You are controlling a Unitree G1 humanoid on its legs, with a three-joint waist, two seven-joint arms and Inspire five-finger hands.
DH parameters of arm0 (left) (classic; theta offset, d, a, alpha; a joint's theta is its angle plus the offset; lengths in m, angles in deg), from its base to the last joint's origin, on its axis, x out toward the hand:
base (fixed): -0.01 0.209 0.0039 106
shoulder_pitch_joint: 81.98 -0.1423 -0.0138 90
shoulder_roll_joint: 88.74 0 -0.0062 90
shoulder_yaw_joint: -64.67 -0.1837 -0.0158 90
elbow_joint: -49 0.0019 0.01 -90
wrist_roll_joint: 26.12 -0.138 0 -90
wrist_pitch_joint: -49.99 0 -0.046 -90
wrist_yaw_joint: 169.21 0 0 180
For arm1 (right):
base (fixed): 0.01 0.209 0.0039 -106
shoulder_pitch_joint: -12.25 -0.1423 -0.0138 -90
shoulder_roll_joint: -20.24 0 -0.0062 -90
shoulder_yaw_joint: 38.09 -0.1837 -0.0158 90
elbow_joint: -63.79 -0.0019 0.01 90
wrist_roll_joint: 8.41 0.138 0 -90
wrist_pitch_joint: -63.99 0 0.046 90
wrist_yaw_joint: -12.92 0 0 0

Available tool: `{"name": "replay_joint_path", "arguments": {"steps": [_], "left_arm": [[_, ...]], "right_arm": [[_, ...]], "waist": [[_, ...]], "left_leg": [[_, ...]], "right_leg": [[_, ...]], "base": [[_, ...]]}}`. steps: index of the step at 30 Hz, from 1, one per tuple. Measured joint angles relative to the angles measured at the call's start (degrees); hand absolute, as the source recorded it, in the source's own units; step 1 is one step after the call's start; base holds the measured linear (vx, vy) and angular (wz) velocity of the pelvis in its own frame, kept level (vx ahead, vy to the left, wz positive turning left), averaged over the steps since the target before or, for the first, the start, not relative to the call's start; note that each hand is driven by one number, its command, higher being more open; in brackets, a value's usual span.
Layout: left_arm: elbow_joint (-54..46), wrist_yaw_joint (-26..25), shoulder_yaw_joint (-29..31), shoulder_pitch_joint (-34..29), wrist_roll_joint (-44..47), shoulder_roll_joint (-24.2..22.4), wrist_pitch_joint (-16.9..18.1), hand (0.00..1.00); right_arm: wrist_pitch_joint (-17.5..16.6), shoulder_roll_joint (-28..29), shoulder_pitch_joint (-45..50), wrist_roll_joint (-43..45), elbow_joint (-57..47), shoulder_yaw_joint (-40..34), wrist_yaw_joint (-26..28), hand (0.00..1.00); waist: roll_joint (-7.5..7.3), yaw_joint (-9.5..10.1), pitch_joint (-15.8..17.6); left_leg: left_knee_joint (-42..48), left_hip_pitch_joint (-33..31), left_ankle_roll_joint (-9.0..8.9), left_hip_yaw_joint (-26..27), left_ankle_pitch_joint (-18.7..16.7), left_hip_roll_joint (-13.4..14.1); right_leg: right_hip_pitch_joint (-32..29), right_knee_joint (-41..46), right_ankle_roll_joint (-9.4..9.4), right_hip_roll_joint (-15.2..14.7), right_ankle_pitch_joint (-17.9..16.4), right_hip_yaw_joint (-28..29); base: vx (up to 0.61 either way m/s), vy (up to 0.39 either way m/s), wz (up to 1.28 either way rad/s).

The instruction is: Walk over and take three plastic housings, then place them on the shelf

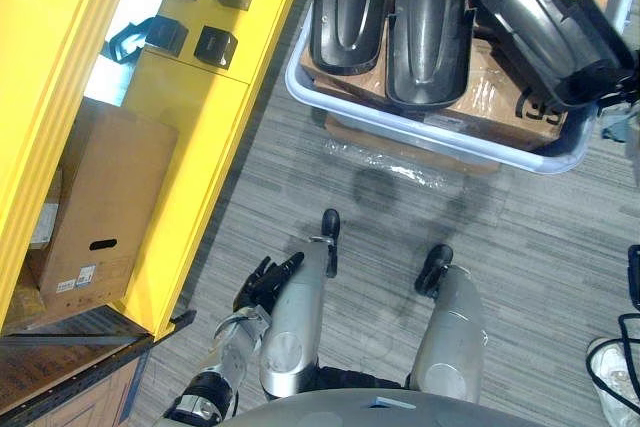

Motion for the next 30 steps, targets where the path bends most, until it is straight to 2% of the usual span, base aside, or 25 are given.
{"name": "replay_joint_path", "arguments": {"steps": [2, 4, 7, 12, 15, 18, 20, 22, 23, 26, 30], "left_arm": [[-1.1, -3.3, -0.2, -0.1, -4.4, -0.5, 2.1, 1.00], [-4.2, -9.2, -0.1, -0.4, -9.1, -1.3, 3.8, 1.00], [-9.2, -13.0, 0.4, -1.2, -11.3, -1.3, 3.9, 1.00], [-20.0, -13.3, 3.4, -5.1, -12.3, -0.9, 4.6, 1.00], [-27.3, -12.4, 5.3, -8.9, -12.2, -0.6, 4.7, 1.00], [-34.2, -11.7, 6.4, -12.8, -12.2, 0.0, 4.7, 1.00], [-39.2, -11.0, 7.8, -14.5, -12.2, 0.1, 4.6, 1.00], [-42.6, -10.5, 8.7, -15.2, -12.2, 0.0, 4.6, 1.00], [-45.3, -9.9, 8.9, -15.3, -12.3, -0.1, 4.6, 1.00], [-49.0, -9.3, 8.9, -15.2, -12.5, -0.7, 4.7, 1.00], [-52.4, -8.1, 8.6, -14.4, -12.1, -2.2, 5.2, 1.00]], "right_arm": [[-0.1, 0.8, 0.4, 0.1, 0.0, -0.6, -0.1, 0.00], [-0.7, 1.5, 3.2, 0.1, 0.0, -2.9, -0.2, 0.00], [-2.7, 2.5, 6.3, -0.1, 0.2, -5.5, -0.7, 0.00], [-6.7, 5.6, 10.5, -0.5, -0.6, -11.8, -5.3, 0.00], [-8.3, 8.8, 15.3, -0.9, -7.6, -18.6, -9.3, 0.00], [-12.0, 12.7, 22.2, -2.6, -18.6, -22.9, -11.8, 0.00], [-15.6, 17.4, 28.2, -5.1, -27.4, -24.9, -13.6, 0.00], [-17.2, 20.0, 31.0, -7.6, -31.7, -25.1, -14.3, 0.00], [-18.6, 22.2, 33.2, -11.3, -34.6, -25.0, -14.4, 0.00], [-20.4, 24.7, 36.1, -14.7, -40.1, -24.0, -14.5, 0.00], [-23.4, 27.4, 38.8, -16.1, -47.1, -21.9, -14.2, 0.00]], "waist": [[-0.02, -0.18, 0.0], [-0.15, -0.14, 0.1], [-0.46, -0.42, 0.2], [-2.34, -1.58, 0.8], [-3.99, -2.26, 1.0], [-6.03, -2.93, 0.1], [-7.93, -3.10, -3.4], [-9.17, -3.37, -5.3], [-10.21, -3.33, -7.6], [-10.98, -3.17, -10.5], [-10.95, -3.15, -12.9]], "left_leg": [[-0.9, 0.8, -0.04, 0.0, 0.4, 0.0], [-2.0, 2.5, -0.12, -0.3, 0.8, 0.0], [-3.1, 5.0, -0.09, -0.8, 0.9, -0.1], [-6.7, 10.3, -0.13, -0.7, 1.3, 0.1], [-9.8, 14.5, -0.29, -0.1, 1.7, 0.9], [-14.2, 20.4, -0.42, 0.8, 2.6, 1.2], [-16.8, 22.3, -0.71, 1.3, 2.8, 1.6], [-18.3, 23.5, -0.99, 1.3, 3.0, 1.8], [-19.6, 24.7, -1.17, 1.3, 3.1, 1.9], [-21.0, 26.6, -1.20, 1.8, 3.1, 1.7], [-21.7, 27.9, -1.21, 2.4, 3.1, 1.5]], "right_leg": [[0.7, -0.5, 0.02, 0.1, 0.0, -0.1], [3.1, -1.8, 0.28, 0.3, -0.1, -1.0], [6.2, -3.5, 0.47, 0.6, 0.2, -1.8], [12.1, -8.2, 1.07, 1.7, 1.2, -2.7], [16.9, -13.0, 1.12, 3.3, 2.9, -3.2], [22.5, -18.0, 1.52, 4.3, 4.0, -3.5], [24.8, -21.6, 1.51, 5.3, 4.9, -3.9], [26.6, -24.1, 1.66, 5.9, 5.5, -4.7], [28.1, -26.4, 1.77, 6.4, 6.2, -5.0], [30.8, -29.8, 2.27, 6.8, 7.5, -5.1], [32.5, -31.8, 2.59, 6.8, 8.7, -5.1]], "base": [[-0.01, -0.014, 0.06], [0.00, 0.000, 0.12], [0.02, 0.008, 0.08], [0.06, 0.019, 0.00], [0.12, 0.010, -0.08], [0.16, -0.013, -0.09], [0.17, -0.028, -0.06], [0.16, -0.031, 0.04], [0.22, -0.034, 0.02], [0.13, -0.005, -0.02], [0.07, 0.008, -0.03]]}}
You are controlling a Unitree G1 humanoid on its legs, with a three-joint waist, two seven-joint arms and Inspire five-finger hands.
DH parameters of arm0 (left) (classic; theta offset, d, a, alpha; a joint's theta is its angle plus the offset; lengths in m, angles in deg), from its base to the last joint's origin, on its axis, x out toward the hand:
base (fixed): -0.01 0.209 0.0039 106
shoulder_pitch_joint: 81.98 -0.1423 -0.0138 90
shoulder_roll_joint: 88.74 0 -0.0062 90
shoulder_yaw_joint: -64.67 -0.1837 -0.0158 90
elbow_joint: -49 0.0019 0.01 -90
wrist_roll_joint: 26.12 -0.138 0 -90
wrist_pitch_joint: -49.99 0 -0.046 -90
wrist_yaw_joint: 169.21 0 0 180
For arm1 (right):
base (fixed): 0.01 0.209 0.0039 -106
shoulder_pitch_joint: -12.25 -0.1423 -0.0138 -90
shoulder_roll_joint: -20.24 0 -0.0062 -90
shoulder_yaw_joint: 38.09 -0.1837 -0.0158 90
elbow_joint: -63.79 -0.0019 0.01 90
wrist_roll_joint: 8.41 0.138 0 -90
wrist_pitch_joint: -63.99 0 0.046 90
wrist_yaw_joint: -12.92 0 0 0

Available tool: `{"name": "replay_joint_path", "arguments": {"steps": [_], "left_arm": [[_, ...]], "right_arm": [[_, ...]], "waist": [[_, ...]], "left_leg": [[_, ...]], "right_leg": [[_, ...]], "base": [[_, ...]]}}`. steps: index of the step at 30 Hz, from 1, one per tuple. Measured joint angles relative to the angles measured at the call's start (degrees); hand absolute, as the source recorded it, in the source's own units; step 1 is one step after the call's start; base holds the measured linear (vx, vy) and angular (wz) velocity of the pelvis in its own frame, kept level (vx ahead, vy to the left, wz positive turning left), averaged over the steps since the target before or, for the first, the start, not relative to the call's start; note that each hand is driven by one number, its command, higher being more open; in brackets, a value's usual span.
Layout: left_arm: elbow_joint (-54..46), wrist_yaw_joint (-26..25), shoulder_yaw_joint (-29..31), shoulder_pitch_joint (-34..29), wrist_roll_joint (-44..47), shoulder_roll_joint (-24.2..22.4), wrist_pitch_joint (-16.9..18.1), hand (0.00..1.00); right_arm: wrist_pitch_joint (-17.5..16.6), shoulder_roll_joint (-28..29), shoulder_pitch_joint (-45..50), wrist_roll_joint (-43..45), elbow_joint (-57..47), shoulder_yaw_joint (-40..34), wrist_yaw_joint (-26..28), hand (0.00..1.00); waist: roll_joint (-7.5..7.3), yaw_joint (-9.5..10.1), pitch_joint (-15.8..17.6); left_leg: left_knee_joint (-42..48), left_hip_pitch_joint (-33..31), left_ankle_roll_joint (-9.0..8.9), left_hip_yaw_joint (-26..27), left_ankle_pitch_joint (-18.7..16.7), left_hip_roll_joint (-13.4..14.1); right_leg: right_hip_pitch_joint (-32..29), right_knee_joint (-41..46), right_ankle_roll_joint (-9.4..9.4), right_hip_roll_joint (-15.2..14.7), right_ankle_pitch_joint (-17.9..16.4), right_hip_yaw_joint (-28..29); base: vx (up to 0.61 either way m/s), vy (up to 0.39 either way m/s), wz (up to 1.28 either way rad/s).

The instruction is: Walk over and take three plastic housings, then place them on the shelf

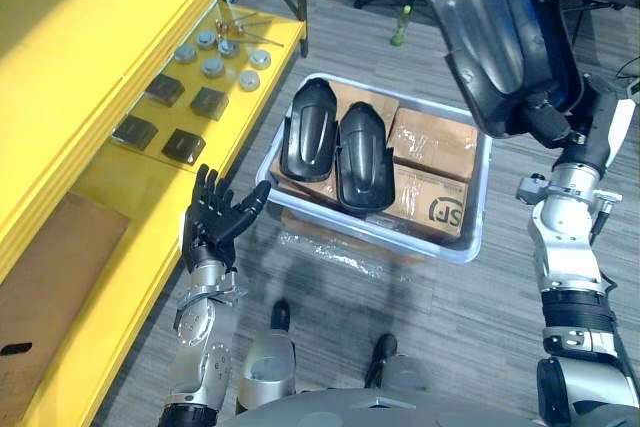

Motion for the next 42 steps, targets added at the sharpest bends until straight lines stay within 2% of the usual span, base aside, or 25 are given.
{"name": "replay_joint_path", "arguments": {"steps": [2, 6, 9, 11, 17, 20, 27, 34, 40, 41, 42], "left_arm": [[-1.4, 2.3, -1.9, 0.7, 3.5, 0.0, -0.2, 1.00], [-1.8, 6.8, -7.0, 1.8, 9.3, 0.0, -1.5, 1.00], [-1.9, 11.3, -11.4, 4.3, 14.3, 0.1, -4.6, 1.00], [-1.9, 17.1, -14.2, 6.1, 19.6, 0.3, -8.0, 1.00], [-1.8, 24.3, -16.2, 8.1, 20.5, 1.0, -10.4, 1.00], [-1.6, 24.9, -16.0, 8.0, 21.2, 2.4, -10.5, 1.00], [-1.6, 24.7, -15.5, 7.4, 22.6, 3.2, -10.4, 1.00], [-1.9, 10.5, -14.6, 7.4, 18.6, 2.0, -8.0, 1.00], [-2.5, 6.7, -12.5, 7.0, 15.9, 0.9, -8.0, 1.00], [-3.2, 5.8, -12.5, 7.0, 15.2, 0.7, -8.0, 0.00], [-3.6, 5.2, -12.5, 7.0, 14.9, 0.5, -8.0, 0.00]], "right_arm": [[-2.2, 1.6, 0.3, 0.0, -1.9, 2.1, 0.4, 0.00], [-4.1, 5.6, 0.6, -0.1, -3.6, 6.7, 0.6, 0.00], [-4.8, 8.0, 2.0, 0.1, -5.3, 12.1, 2.6, 0.00], [-5.1, 9.5, 3.2, 0.2, -5.3, 17.0, 5.3, 0.00], [-5.4, 10.5, 4.3, 0.1, -4.4, 23.5, 9.5, 0.00], [-5.4, 10.6, 4.3, 0.3, -3.6, 24.1, 9.6, 0.00], [-5.4, 11.8, 4.2, 0.5, -1.5, 25.8, 9.3, 0.00], [-5.2, 12.8, 4.6, 0.4, 2.3, 31.2, 11.3, 0.00], [-4.7, 14.9, 5.0, 0.3, 2.6, 32.2, 11.4, 0.00], [-4.7, 15.2, 5.1, 0.3, 2.8, 32.2, 11.3, 0.00], [-4.7, 15.4, 5.1, 0.3, 2.8, 32.3, 11.2, 0.00]], "waist": [[-0.04, -0.02, -0.7], [-0.07, -0.08, -2.7], [-0.27, -0.45, -4.4], [-0.28, -1.02, -5.6], [0.17, -1.26, -6.7], [0.45, -1.28, -7.5], [0.32, -1.34, -9.4], [-0.01, -1.28, -10.4], [-0.34, -1.04, -10.6], [-0.51, -1.06, -10.7], [-0.63, -1.08, -10.7]], "left_leg": [[-1.1, 1.6, -0.01, 0.3, 0.0, 0.0], [-2.3, 3.5, 0.02, 1.3, 0.1, 0.0], [-3.6, 4.1, 0.29, 1.9, 0.3, -0.3], [-5.1, 4.8, 0.65, 2.4, 0.8, -0.8], [-10.7, 7.3, 0.61, 3.0, 3.3, -1.0], [-11.6, 7.4, 0.34, 3.0, 4.4, -1.0], [-11.7, 7.4, 0.91, 2.8, 5.5, -1.7], [-11.7, 7.3, 0.83, 2.2, 6.0, -1.6], [-11.7, 7.1, 0.89, 1.7, 6.3, -1.6], [-11.7, 7.1, 0.88, 1.7, 6.3, -1.5], [-11.7, 7.1, 0.87, 1.7, 6.3, -1.5]], "right_leg": [[0.9, 0.0, 0.10, 0.0, 0.1, 0.1], [2.0, -0.7, 0.32, -0.1, 0.9, 0.5], [1.9, -0.9, 0.36, -0.4, 1.0, 0.7], [1.9, -1.4, 0.56, -0.7, 1.2, 0.9], [1.9, -2.0, 0.42, -0.5, 1.4, 1.2], [1.8, -2.1, 0.32, -0.4, 1.4, 0.9], [2.7, -3.9, 0.11, -0.4, 2.6, 0.6], [3.0, -3.9, 0.05, -0.3, 2.6, 0.1], [3.0, -3.9, -0.31, -0.2, 2.4, -0.5], [3.0, -3.9, -0.46, -0.2, 2.3, -0.5], [2.9, -3.9, -0.46, -0.2, 2.3, -0.5]], "base": [[0.02, 0.006, -0.03], [-0.01, 0.012, -0.11], [-0.04, 0.022, -0.05], [-0.08, 0.032, -0.07], [-0.07, 0.001, -0.04], [-0.06, -0.003, 0.04], [-0.01, 0.003, 0.01], [-0.04, 0.000, 0.04], [-0.04, -0.001, 0.04], [-0.03, 0.000, 0.00], [0.00, 0.000, 0.00]]}}
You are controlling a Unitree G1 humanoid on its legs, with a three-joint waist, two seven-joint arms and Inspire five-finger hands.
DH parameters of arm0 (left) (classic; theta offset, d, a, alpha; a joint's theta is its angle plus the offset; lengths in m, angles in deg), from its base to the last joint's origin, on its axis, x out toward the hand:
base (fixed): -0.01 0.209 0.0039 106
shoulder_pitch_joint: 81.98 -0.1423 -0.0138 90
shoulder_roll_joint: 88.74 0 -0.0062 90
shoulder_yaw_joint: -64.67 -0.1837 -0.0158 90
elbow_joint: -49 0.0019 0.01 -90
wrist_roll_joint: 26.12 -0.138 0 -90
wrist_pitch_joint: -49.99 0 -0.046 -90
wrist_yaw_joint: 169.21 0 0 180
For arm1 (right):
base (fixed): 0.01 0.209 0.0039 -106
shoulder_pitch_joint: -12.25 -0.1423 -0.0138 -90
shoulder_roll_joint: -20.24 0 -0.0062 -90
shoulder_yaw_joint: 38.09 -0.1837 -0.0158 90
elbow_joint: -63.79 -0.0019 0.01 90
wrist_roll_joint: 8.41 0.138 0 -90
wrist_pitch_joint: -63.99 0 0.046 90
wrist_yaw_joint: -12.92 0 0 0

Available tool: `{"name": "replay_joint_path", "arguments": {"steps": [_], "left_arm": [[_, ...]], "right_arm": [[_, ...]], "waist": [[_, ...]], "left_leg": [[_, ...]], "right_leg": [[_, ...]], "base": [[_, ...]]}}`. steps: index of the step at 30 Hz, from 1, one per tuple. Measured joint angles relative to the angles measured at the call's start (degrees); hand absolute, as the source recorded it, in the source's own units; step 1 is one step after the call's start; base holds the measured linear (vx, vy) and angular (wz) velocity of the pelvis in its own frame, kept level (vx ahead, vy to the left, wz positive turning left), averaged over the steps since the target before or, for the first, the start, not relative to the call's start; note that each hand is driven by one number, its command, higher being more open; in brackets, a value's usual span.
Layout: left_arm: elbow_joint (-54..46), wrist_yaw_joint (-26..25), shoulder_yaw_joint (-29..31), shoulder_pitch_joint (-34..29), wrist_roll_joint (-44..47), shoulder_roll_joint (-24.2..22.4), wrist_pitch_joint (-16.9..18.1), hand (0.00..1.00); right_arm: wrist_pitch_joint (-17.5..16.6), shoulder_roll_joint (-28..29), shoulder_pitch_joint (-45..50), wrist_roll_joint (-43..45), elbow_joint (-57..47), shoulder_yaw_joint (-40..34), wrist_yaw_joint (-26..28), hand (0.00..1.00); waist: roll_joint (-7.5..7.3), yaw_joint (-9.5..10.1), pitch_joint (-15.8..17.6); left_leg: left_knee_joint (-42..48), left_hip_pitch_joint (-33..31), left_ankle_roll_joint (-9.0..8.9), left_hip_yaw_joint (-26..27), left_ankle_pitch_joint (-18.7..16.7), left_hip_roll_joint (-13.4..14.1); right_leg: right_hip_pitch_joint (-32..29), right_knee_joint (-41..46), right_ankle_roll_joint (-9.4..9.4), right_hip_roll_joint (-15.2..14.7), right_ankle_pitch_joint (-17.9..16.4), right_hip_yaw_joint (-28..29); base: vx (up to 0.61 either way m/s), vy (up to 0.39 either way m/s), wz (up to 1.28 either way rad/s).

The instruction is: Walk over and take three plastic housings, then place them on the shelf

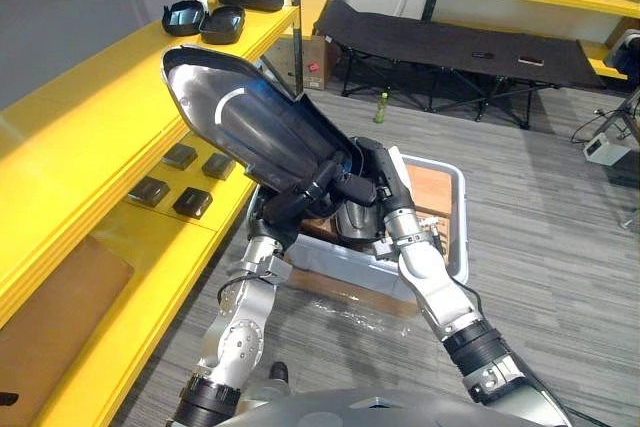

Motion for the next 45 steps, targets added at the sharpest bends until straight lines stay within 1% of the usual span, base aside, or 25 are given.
{"name": "replay_joint_path", "arguments": {"steps": [5, 9, 11, 12, 13, 14, 18, 20, 22, 23, 26, 27, 31, 33, 35, 36, 38, 39, 41, 43, 45], "left_arm": [[-0.4, -3.2, -0.1, 0.0, -1.6, -0.6, -0.2, 0.00], [-0.4, -4.3, -0.1, 0.0, -1.1, -0.7, -0.6, 0.00], [0.2, -6.5, 0.9, 0.0, 0.7, -1.1, -0.9, 0.00], [0.3, -6.8, 1.1, 0.0, 1.0, -1.3, -0.9, 0.00], [0.8, -8.0, 2.1, 0.0, 1.9, -2.3, -0.8, 0.00], [1.4, -8.7, 2.6, 0.0, 2.8, -2.8, -0.3, 0.00], [2.1, -9.7, 2.2, -0.3, 2.6, -2.4, 1.0, 0.00], [2.1, -10.6, 1.6, -0.8, 2.6, -2.3, 2.8, 0.00], [2.1, -10.7, 1.4, -1.4, 2.6, -2.3, 3.9, 0.00], [2.1, -11.4, 1.1, -1.9, 2.6, -2.3, 5.3, 0.00], [2.1, -12.9, 0.4, -2.3, 2.6, -2.3, 6.7, 0.00], [2.2, -13.4, 0.4, -2.3, 2.6, -2.3, 6.9, 0.00], [2.2, -15.2, 0.3, -2.3, -0.8, -2.3, 7.7, 0.00], [2.1, -17.5, 0.5, -2.3, -5.4, -2.3, 7.8, 0.00], [2.1, -20.5, 0.6, -2.3, -12.8, -2.4, 7.9, 0.00], [2.1, -21.5, 0.7, -2.3, -14.5, -2.4, 7.9, 0.00], [2.1, -24.6, 0.7, -2.3, -20.7, -3.1, 7.9, 0.00], [2.0, -25.3, 0.6, -2.3, -22.4, -3.3, 7.9, 0.00], [1.4, -28.6, 0.5, -2.2, -30.1, -4.5, 7.9, 0.00], [0.2, -31.2, 1.6, -2.3, -33.3, -5.1, 7.8, 0.00], [-0.8, -34.8, 3.6, -2.3, -40.5, -5.2, 7.8, 0.00]], "right_arm": [[0.0, 0.2, 0.2, 0.0, 0.2, 0.5, -0.9, 0.00], [-0.1, 0.3, 0.3, 0.0, 0.6, 1.2, -1.2, 0.00], [-2.0, 0.2, 0.4, -0.3, 0.6, 1.9, -1.2, 0.00], [-2.3, 0.1, 0.5, -0.3, 0.6, 2.2, -1.2, 0.00], [-3.3, 0.1, 0.6, -0.4, 0.6, 2.7, -1.2, 0.00], [-3.8, 0.2, 0.8, -0.4, 0.5, 3.3, -1.4, 0.00], [-3.4, 1.1, 1.7, -0.4, 0.6, 3.7, -1.6, 0.00], [-3.4, 1.9, 2.1, -0.4, 0.6, 4.2, -2.1, 0.00], [-3.4, 1.9, 2.1, -0.4, 0.6, 4.7, -2.1, 0.00], [-3.4, 2.1, 2.2, -0.4, 0.6, 5.1, -2.2, 0.00], [-3.4, 2.8, 2.3, -0.4, 1.3, 5.6, -2.3, 0.00], [-3.4, 3.3, 2.3, -0.4, 1.7, 5.6, -2.3, 1.00], [-3.8, 4.2, 3.4, -0.2, 1.7, 6.3, -2.3, 1.00], [-4.5, 4.3, 4.6, -0.2, 1.7, 7.4, -2.3, 1.00], [-4.6, 4.7, 6.1, 0.0, 1.7, 7.9, -2.4, 1.00], [-4.7, 4.7, 6.4, 0.0, 1.7, 7.9, -2.5, 1.00], [-4.8, 5.2, 6.7, 0.2, 1.7, 7.9, -3.0, 1.00], [-4.8, 5.3, 6.8, 0.3, 1.7, 7.9, -3.3, 1.00], [-4.8, 5.3, 7.5, 2.1, 1.1, 7.7, -3.6, 1.00], [-4.9, 5.5, 9.7, 2.9, -0.8, 7.4, -4.0, 1.00], [-5.1, 5.8, 11.3, 5.7, -1.7, 6.5, -4.2, 1.00]], "waist": [[-1.18, -0.03, -0.7], [-1.36, -0.06, -0.9], [-1.36, -0.32, -0.9], [-1.36, -0.35, -0.9], [-1.37, -0.38, -0.9], [-1.37, -0.26, -0.9], [-1.40, -0.02, -0.9], [-1.42, -0.16, -0.9], [-1.47, -0.20, -0.9], [-1.61, -0.22, -1.0], [-2.15, -0.08, -1.4], [-2.36, -0.06, -1.5], [-2.57, -0.14, -1.7], [-2.64, -0.12, -1.7], [-2.65, -0.10, -1.7], [-2.65, -0.12, -1.7], [-2.66, -0.32, -1.7], [-2.66, -0.31, -1.7], [-2.67, -0.23, -1.7], [-2.65, -0.31, -1.7], [-2.67, -0.62, -1.7]], "left_leg": [[0.0, -0.3, -0.01, 0.0, 0.0, 0.1], [0.0, -0.7, -0.03, 0.0, 0.4, 0.1], [0.0, -0.6, -0.06, 0.0, 0.5, 0.1], [0.0, -0.6, -0.06, 0.0, 0.5, 0.1], [0.0, -0.6, -0.06, 0.0, 0.5, 0.1], [0.0, -0.6, -0.08, 0.0, 0.5, 0.2], [0.0, -0.6, -0.05, -0.3, 0.6, 0.1], [0.0, -0.6, -0.12, -0.3, 0.5, 0.2], [0.0, -0.6, -0.23, -0.4, 0.5, 0.2], [0.0, -0.6, -0.49, -0.4, 0.3, 0.3], [0.0, -0.7, -0.57, -0.5, 0.4, 0.4], [0.0, -0.7, -0.58, -0.6, 0.4, 0.5], [0.0, -0.8, -0.58, -0.6, 0.4, 0.5], [0.0, -0.8, -0.58, -0.6, 0.4, 0.5], [0.0, -0.8, -0.54, -0.6, 0.4, 0.5], [0.0, -0.8, -0.54, -0.5, 0.4, 0.5], [0.0, -0.8, -0.54, -0.5, 0.4, 0.5], [0.0, -0.8, -0.54, -0.5, 0.4, 0.6], [0.0, -0.7, -0.57, -0.4, 0.4, 0.6], [0.0, -0.7, -0.69, -0.3, 0.3, 0.8], [0.0, -0.7, -1.07, -0.1, 0.0, 1.0]], "right_leg": [[-0.3, -0.8, -0.20, 0.3, 0.3, -0.1], [-0.3, -0.8, 0.07, 0.3, 1.0, -0.1], [-0.3, -0.8, 0.09, 0.3, 1.0, 0.0], [-0.3, -0.8, 0.09, 0.3, 1.0, 0.0], [-0.3, -0.8, 0.09, 0.3, 1.0, 0.0], [-0.3, -0.8, 0.07, 0.3, 1.0, 0.0], [-0.4, -0.8, -0.47, 0.3, 0.7, -0.3], [-0.4, -0.8, -0.48, 0.4, 0.6, -0.5], [-0.4, -0.7, -0.48, 0.4, 0.6, -0.6], [-0.4, -0.8, -0.48, 0.4, 0.6, -0.6], [-0.4, -0.8, -0.51, 0.6, 0.6, -0.7], [-0.4, -0.8, -0.54, 0.7, 0.6, -0.8], [-0.4, -0.8, -0.56, 0.7, 0.6, -0.8], [-0.4, -0.9, -0.63, 0.7, 0.6, -0.8], [-0.4, -0.9, -0.68, 0.7, 0.5, -0.8], [-0.4, -0.9, -0.69, 0.7, 0.5, -0.8], [-0.4, -0.9, -0.69, 0.7, 0.5, -0.8], [-0.4, -0.9, -0.70, 0.8, 0.5, -0.8], [-0.4, -0.9, -0.71, 0.8, 0.5, -0.7], [-0.4, -0.9, -0.77, 0.9, 0.5, -0.6], [-0.5, -1.0, -0.84, 1.2, 0.4, -0.4]], "base": [[-0.01, 0.000, 0.00], [0.00, 0.000, 0.00], [0.00, 0.000, 0.00], [0.00, 0.000, 0.00], [0.00, 0.000, 0.00], [0.00, 0.000, 0.00], [-0.04, 0.000, 0.04], [0.00, 0.000, 0.00], [0.00, 0.000, 0.00], [0.00, 0.000, 0.00], [0.00, 0.000, 0.00], [0.00, 0.000, 0.00], [0.00, 0.000, 0.00], [0.00, 0.000, 0.00], [0.00, 0.000, 0.00], [0.00, 0.000, 0.00], [0.00, 0.000, 0.00], [0.00, 0.000, 0.00], [0.00, 0.000, 0.00], [0.00, 0.000, -0.02], [0.00, 0.000, -0.05]]}}
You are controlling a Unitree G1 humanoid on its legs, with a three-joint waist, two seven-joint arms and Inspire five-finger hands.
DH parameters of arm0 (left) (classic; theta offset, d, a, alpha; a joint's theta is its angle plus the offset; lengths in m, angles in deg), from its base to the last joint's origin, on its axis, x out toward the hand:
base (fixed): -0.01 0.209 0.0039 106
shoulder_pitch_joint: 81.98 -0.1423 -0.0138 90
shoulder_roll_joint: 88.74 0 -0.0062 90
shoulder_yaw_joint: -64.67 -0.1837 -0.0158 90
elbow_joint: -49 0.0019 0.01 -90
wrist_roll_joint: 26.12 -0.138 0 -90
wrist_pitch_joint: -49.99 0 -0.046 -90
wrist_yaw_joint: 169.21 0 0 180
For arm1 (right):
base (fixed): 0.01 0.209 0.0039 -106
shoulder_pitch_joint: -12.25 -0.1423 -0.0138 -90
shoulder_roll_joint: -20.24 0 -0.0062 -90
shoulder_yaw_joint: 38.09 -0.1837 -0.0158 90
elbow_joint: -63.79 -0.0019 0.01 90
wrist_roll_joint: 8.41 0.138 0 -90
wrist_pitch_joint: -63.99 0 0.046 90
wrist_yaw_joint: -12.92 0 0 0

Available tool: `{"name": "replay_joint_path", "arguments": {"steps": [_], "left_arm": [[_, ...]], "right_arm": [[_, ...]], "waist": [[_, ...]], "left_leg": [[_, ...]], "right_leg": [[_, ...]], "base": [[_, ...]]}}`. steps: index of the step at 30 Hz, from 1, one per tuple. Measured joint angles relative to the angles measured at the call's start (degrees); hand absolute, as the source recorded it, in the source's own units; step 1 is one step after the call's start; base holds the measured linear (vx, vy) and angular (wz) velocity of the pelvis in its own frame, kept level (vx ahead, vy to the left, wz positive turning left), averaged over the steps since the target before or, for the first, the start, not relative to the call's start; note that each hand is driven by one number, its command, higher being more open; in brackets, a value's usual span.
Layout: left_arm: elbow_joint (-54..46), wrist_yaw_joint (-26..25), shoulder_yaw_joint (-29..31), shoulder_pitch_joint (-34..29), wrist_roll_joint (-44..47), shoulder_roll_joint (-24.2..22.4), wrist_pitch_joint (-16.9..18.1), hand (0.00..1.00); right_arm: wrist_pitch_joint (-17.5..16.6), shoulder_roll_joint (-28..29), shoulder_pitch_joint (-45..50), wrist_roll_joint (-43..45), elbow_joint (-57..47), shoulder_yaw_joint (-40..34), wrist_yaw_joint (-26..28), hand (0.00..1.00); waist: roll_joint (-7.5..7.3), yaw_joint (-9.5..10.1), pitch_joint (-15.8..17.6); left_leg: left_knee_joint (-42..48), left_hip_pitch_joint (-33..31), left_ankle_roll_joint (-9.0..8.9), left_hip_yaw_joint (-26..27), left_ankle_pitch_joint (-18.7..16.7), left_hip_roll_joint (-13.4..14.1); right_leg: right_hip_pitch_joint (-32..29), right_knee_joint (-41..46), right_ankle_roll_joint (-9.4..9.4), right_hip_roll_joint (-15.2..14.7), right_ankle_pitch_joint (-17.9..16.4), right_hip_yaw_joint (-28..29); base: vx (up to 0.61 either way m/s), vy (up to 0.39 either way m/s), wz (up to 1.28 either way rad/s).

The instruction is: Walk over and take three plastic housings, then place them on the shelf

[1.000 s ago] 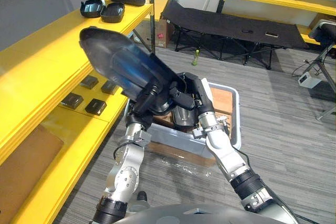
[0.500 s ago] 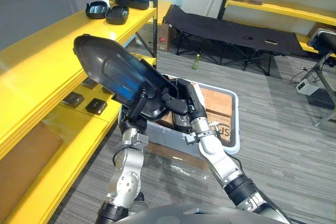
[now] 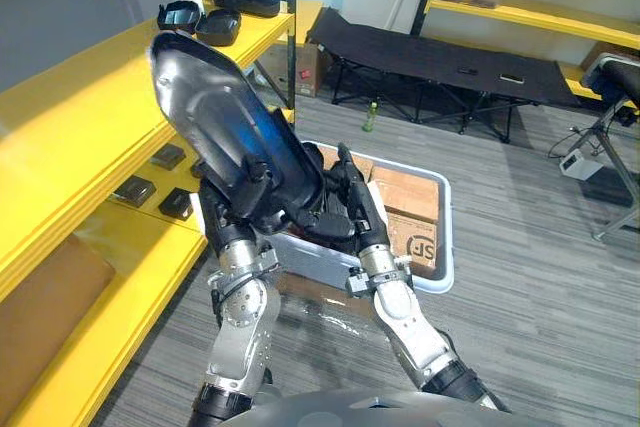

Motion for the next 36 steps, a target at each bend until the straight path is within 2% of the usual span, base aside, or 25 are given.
{"name": "replay_joint_path", "arguments": {"steps": [4, 5, 9, 11, 13, 16, 20, 24, 30, 33, 36], "left_arm": [[-5.1, -3.4, 4.3, -0.1, -9.0, 0.1, -0.1, 0.00], [-7.8, -4.3, 6.4, -0.2, -12.2, 0.2, 0.0, 0.00], [-10.8, -4.7, 9.2, -1.8, -16.4, 0.6, 1.2, 0.00], [-10.7, -3.6, 9.3, -3.9, -18.1, 0.7, 1.2, 0.00], [-10.1, -2.1, 9.7, -5.0, -18.2, 0.8, 1.2, 0.00], [-8.6, 1.8, 9.9, -7.0, -16.8, 1.0, 2.0, 0.00], [-7.4, 6.2, 9.9, -9.1, -10.0, 1.0, 5.0, 0.00], [-6.3, 6.5, 10.8, -9.2, -9.4, 0.9, 8.4, 0.00], [-6.3, 6.7, 11.1, -9.6, -10.0, 0.5, 8.5, 0.00], [-7.1, 9.0, 12.2, -11.5, -10.7, 0.2, 8.5, 0.00], [-10.6, 13.1, 15.4, -15.2, -7.7, -0.2, 8.5, 0.00]], "right_arm": [[-0.3, 0.1, 3.4, 10.7, -1.0, -4.9, 3.4, 1.00], [-0.3, -0.2, 4.9, 14.3, -1.1, -7.7, 5.8, 1.00], [-0.3, -0.8, 7.6, 19.5, -2.6, -11.3, 11.1, 1.00], [-0.3, -1.9, 9.2, 22.5, -5.4, -12.8, 16.2, 1.00], [-0.3, -1.9, 10.0, 24.2, -6.2, -14.2, 19.7, 1.00], [1.5, -1.9, 11.7, 24.2, -6.2, -17.0, 22.3, 1.00], [3.2, -1.8, 14.6, 28.6, -2.5, -21.0, 22.5, 1.00], [3.2, -1.8, 15.1, 30.5, 0.0, -24.1, 21.8, 1.00], [3.2, -1.3, 11.8, 30.5, 1.5, -23.0, 22.2, 1.00], [3.2, -1.6, 9.1, 28.3, 2.3, -19.7, 22.2, 1.00], [3.3, -2.3, 6.2, 24.9, 2.9, -15.4, 22.1, 1.00]], "waist": [[0.04, -0.26, 0.0], [0.09, -0.41, 0.0], [0.71, -1.20, -0.3], [1.50, -1.31, -0.6], [1.64, -1.86, -0.6], [1.70, -2.47, -0.5], [1.87, -2.79, -0.4], [2.59, -2.69, -0.1], [3.21, -2.39, 0.0], [3.26, -0.48, 0.0], [3.18, 2.42, 0.0]], "left_leg": [[0.0, 0.0, -0.03, 0.4, -0.2, 0.1], [0.0, 0.0, 0.00, 0.7, -0.4, 0.1], [0.0, 0.0, -0.14, 1.4, -0.8, 0.1], [0.1, 0.0, -0.08, 2.3, -0.9, 0.3], [0.1, 0.1, -0.08, 2.5, -0.9, 0.6], [0.1, 0.0, -0.20, 2.7, -1.0, 0.9], [0.1, 0.1, -0.35, 3.2, -1.3, 0.9], [0.0, 0.1, -0.31, 3.8, -1.4, 0.9], [0.0, -0.2, -0.27, 1.1, -1.4, 0.8], [0.0, -1.2, -0.50, -2.0, -1.0, 0.7], [0.2, -2.6, -0.94, -5.1, -0.3, 0.8]], "right_leg": [[0.0, -0.7, 0.01, 0.2, 0.0, 0.4], [-0.1, -0.7, 0.03, 0.2, 0.0, 0.8], [-0.6, -0.8, 0.09, 0.2, 0.1, 1.7], [-1.0, -0.9, 0.14, 0.3, 0.1, 2.5], [-1.1, -1.0, 0.37, 0.6, 0.3, 2.7], [-1.0, -1.0, 0.34, 0.9, 0.2, 3.0], [-1.2, -1.1, 0.34, 1.0, 0.2, 3.4], [-1.9, -1.0, 0.35, 1.0, 0.3, 4.3], [-0.5, -1.2, 0.36, 0.9, 0.2, 1.5], [0.8, -1.8, 0.20, 1.2, 0.0, -1.8], [1.3, -1.9, -0.04, 1.8, -0.5, -5.1]], "base": [[0.00, 0.000, -0.05], [0.01, -0.001, -0.09], [0.02, -0.003, -0.12], [0.04, -0.011, -0.19], [0.04, -0.032, -0.08], [0.03, -0.025, -0.05], [0.01, -0.007, -0.05], [-0.02, -0.006, -0.11], [-0.02, -0.015, 0.17], [-0.03, -0.043, 0.57], [-0.02, -0.060, 0.60]]}}
